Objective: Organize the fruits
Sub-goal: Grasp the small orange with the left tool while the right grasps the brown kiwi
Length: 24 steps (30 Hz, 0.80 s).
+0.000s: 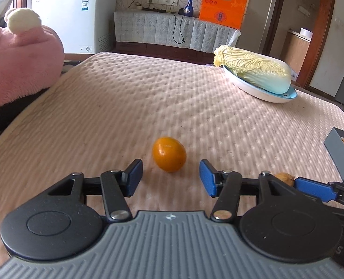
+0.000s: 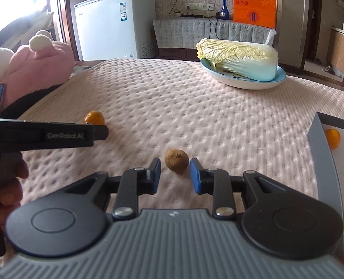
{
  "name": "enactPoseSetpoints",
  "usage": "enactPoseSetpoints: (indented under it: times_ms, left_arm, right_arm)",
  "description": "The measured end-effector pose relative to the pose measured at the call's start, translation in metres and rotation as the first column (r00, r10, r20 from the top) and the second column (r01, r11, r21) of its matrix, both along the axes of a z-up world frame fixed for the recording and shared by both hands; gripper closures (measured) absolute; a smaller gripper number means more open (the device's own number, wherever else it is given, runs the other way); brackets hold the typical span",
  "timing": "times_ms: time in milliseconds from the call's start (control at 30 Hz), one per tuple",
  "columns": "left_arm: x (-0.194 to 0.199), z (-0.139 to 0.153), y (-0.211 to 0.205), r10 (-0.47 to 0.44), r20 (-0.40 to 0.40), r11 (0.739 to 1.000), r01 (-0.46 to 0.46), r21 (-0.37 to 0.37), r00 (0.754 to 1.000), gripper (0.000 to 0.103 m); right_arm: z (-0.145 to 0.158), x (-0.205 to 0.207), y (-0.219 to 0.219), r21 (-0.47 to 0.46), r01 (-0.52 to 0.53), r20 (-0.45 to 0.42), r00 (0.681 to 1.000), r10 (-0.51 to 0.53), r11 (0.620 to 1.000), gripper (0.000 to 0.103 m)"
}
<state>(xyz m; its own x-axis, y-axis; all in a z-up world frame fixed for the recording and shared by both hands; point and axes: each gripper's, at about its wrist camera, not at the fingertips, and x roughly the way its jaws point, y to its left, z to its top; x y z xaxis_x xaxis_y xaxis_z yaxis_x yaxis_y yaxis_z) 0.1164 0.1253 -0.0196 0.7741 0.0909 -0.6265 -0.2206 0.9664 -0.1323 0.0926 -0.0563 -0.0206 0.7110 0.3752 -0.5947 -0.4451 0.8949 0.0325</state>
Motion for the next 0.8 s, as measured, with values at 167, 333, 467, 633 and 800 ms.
enactPoseSetpoints:
  times_ms: [167,333,467,633,800]
  left_arm:
    - [0.0051,-0.0024,0.0005,-0.002,0.013,1.0,0.001,0.005,1.0,0.048]
    - [0.0073,-0.0027,0.0047,0.002,0.021,1.0,-0.001,-0.01,1.0,0.052]
    - [0.0077,-0.0036,0.0061,0.004,0.024,1.0,-0.004,0.001,1.0,0.065]
    - [0.0055,-0.0031,0.0065,-0.002,0.026,1.0,0.002,0.004,1.0,0.066]
    - [-0.0013,0.0001,0.0051,0.008,0.02,1.0,-0.008,0.0,1.0,0.066]
  right_arm:
    - [-0.0038,0.0046,0.0035,-0.016,-0.001,-0.006,1.0,0.001,1.0,0.073]
    - [-0.0073,0.0068,0.0064,-0.033,-0.002,0.004,1.0,0.003,0.999,0.071]
    - [-0.0073,0.0067,0.0074,-0.041,-0.007,0.006,1.0,0.007,0.999,0.072]
    - [-0.0059,0.0064,0.0052,-0.035,-0.002,0.0,1.0,0.002,0.999,0.076]
    - [0.0001,0.0012,0.001,-0.007,0.002,-0.007,1.0,-0.003,1.0,0.076]
